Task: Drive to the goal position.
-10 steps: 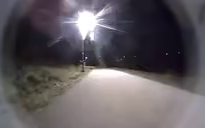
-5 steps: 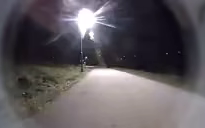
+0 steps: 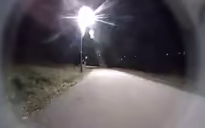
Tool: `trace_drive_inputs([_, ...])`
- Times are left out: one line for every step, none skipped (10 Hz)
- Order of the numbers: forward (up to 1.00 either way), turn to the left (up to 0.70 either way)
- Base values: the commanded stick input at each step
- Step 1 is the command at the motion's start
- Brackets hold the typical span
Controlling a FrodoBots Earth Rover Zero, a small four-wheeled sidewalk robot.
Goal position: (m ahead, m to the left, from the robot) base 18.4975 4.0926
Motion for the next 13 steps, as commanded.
trace_drive_inputs([0.70, 0.00])
trace_drive_inputs([0.70, 0.00])
trace_drive_inputs([0.70, 0.00])
trace_drive_inputs([0.70, 0.00])
trace_drive_inputs([0.70, 0.00])
trace_drive_inputs([0.70, 0.00])
trace_drive_inputs([0.70, 0.00])
trace_drive_inputs([0.70, 0.00])
trace_drive_inputs([0.70, 0.00])
trace_drive_inputs([0.70, 0.00])
trace_drive_inputs([0.70, 0.00])
trace_drive_inputs([0.70, 0.00])
trace_drive_inputs([0.70, 0.00])
